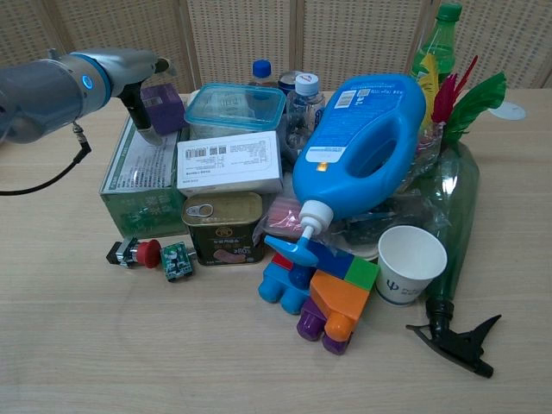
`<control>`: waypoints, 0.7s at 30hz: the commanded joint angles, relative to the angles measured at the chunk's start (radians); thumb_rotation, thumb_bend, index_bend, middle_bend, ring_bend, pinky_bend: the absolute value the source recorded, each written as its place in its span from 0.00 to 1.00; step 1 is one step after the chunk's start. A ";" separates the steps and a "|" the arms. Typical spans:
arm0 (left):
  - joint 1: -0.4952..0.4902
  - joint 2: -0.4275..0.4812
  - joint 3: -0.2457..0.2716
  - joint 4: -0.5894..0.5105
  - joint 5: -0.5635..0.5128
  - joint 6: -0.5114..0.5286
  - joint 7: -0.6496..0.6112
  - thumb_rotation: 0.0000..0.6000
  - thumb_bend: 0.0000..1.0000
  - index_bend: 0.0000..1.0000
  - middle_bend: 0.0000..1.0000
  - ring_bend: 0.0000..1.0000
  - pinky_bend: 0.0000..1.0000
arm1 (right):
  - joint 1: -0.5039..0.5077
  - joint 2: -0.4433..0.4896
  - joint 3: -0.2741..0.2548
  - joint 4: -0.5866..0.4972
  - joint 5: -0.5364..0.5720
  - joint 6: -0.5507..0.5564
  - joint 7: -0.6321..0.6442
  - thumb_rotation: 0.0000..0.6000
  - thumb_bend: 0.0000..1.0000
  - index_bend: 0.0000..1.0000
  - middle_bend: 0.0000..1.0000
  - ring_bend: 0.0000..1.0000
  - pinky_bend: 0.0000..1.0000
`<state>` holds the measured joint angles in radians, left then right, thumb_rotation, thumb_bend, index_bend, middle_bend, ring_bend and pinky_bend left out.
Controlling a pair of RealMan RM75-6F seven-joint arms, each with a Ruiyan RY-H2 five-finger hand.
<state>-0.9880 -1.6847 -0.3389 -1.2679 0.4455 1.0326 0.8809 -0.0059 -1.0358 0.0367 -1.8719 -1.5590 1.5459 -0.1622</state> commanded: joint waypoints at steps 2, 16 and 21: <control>-0.033 -0.055 -0.001 0.063 -0.043 -0.005 0.025 1.00 0.00 0.00 0.00 0.00 0.00 | -0.002 0.006 0.003 0.004 0.008 0.001 0.011 0.64 0.00 0.00 0.00 0.00 0.00; -0.015 -0.132 0.011 0.174 0.121 0.079 -0.094 1.00 0.03 0.80 0.69 0.53 0.73 | -0.004 0.008 0.000 0.011 0.013 0.001 0.019 0.63 0.00 0.00 0.00 0.00 0.00; -0.006 -0.114 -0.004 0.154 0.127 0.091 -0.082 1.00 0.07 0.85 0.75 0.59 0.79 | -0.004 0.003 -0.002 0.010 0.010 0.001 0.010 0.64 0.00 0.00 0.00 0.00 0.00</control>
<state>-0.9966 -1.8039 -0.3370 -1.1075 0.5710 1.1180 0.7965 -0.0099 -1.0324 0.0344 -1.8622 -1.5491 1.5470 -0.1525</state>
